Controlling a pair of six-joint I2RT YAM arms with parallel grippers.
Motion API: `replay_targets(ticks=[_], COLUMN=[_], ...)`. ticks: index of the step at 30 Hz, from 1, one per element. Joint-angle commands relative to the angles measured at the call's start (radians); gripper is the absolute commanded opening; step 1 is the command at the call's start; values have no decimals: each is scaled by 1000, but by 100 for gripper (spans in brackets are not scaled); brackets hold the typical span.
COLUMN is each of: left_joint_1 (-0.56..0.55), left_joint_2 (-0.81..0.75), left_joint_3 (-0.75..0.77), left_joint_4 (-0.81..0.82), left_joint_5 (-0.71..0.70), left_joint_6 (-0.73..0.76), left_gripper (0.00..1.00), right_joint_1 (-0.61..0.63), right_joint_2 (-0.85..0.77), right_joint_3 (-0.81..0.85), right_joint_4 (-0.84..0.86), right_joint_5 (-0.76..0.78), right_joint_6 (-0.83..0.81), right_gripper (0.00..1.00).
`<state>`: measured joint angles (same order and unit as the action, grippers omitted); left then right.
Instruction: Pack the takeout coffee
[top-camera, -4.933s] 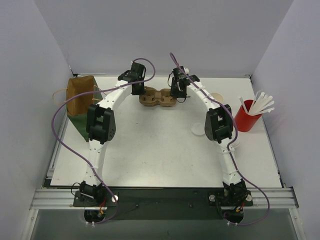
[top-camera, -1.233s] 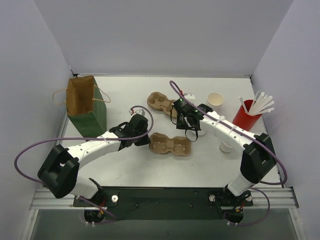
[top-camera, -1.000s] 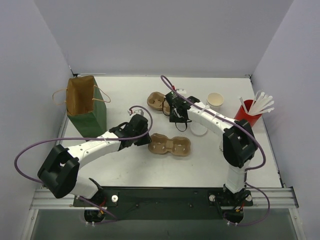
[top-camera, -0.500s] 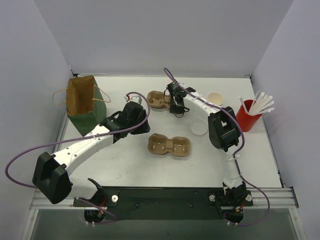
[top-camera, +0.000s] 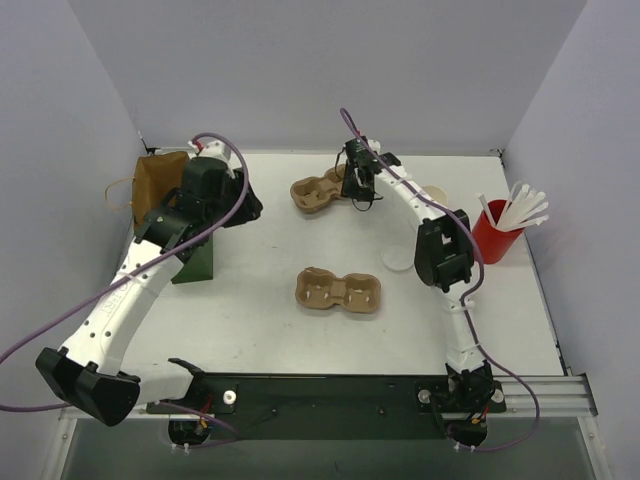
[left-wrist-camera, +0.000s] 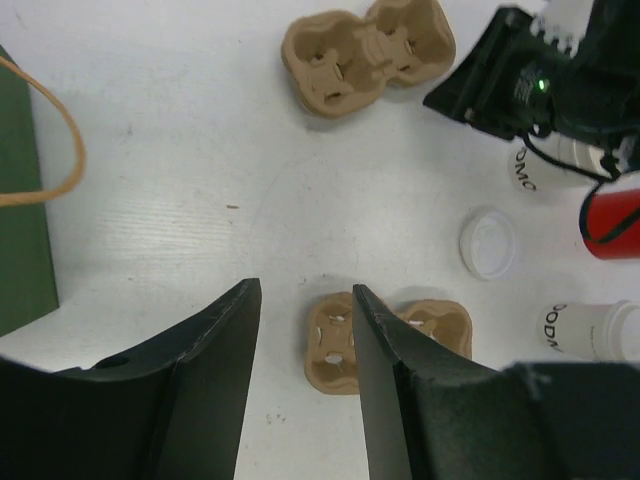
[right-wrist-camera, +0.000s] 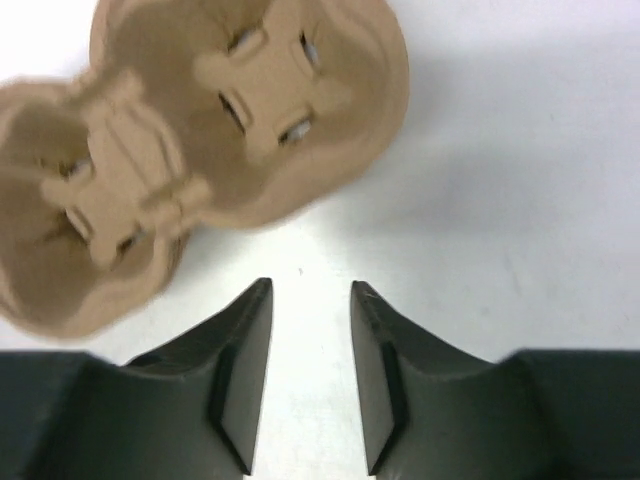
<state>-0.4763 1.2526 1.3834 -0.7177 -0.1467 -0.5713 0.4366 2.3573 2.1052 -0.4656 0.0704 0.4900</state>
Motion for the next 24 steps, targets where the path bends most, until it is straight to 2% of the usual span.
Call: replay_targets(ticks=[1,3,8,11,15,17,24], left_joint_1=[83,114,198,217,228,232,243], left_joint_2=[-36,-36,-56,-71,-68,-79,-93], left_joint_3=[118,160,187,180,190,190,184], left_joint_4=[-48,-54,-42,-16,-19,-22,-20], left_joint_5=[-7,-5,21,62,91,96,124], left_joint_6=[48,50,44,33,36,40,45], left_gripper=[52,52,52,52,52,52,52], right_joint_1=[47,88,221,306,366,387,421], right_joint_2=[-245,-364,-648,-728,-754,-750,-687], right_joint_3=[-136,-201,-570,-721,-818,-849,-849], right_joint_4=[-99,-146,-169,-157,-156,-153,-102], right_joint_5=[22,32,74,149,218,227,227], right_joint_6=[24,45,229,339,432,456,460], right_gripper=[36,42,45,47,49,54,57])
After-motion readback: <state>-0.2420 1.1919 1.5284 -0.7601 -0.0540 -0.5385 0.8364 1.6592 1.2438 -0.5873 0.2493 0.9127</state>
